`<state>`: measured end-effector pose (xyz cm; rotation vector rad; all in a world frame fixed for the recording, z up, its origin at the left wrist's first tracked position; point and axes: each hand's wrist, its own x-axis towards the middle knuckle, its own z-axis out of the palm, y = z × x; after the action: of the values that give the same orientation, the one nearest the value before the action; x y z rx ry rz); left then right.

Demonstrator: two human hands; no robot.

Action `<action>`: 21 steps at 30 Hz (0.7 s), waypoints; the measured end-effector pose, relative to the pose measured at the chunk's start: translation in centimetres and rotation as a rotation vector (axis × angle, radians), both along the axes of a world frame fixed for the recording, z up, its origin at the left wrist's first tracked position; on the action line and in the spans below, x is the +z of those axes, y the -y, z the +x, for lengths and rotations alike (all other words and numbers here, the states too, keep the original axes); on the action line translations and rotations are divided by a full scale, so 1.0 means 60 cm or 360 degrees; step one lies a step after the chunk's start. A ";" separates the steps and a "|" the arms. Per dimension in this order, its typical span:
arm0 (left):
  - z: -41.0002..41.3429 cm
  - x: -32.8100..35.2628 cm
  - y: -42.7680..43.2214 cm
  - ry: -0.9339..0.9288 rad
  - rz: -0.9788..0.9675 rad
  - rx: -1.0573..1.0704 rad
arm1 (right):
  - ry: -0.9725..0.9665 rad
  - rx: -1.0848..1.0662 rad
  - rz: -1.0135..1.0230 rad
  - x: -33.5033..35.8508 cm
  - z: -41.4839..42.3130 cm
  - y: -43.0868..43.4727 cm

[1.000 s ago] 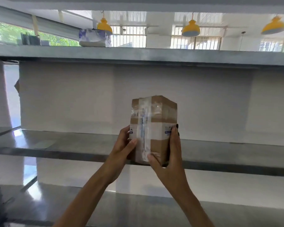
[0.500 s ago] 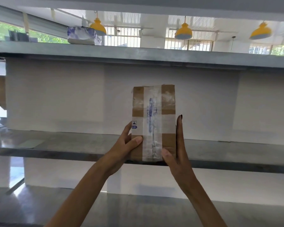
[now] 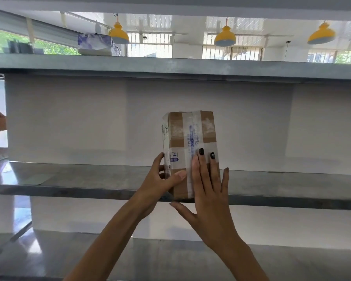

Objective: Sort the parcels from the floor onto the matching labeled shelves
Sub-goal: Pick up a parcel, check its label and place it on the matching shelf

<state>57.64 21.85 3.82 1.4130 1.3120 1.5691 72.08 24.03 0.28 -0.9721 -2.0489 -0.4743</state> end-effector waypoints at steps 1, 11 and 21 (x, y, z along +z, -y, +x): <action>0.000 -0.001 0.002 -0.0052 0.0002 -0.0034 | 0.0000 0.0014 0.0011 -0.001 0.002 0.000; -0.012 -0.007 -0.006 0.0191 0.0128 -0.0266 | -0.0779 0.0665 -0.0313 0.008 0.024 0.000; -0.025 -0.015 0.003 0.0252 0.0281 -0.0393 | -0.1345 0.1275 -0.0937 -0.013 0.041 -0.024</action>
<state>56.16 21.70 2.93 1.4613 0.8884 1.6204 74.55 25.48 -0.50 -0.4329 -1.5777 0.8649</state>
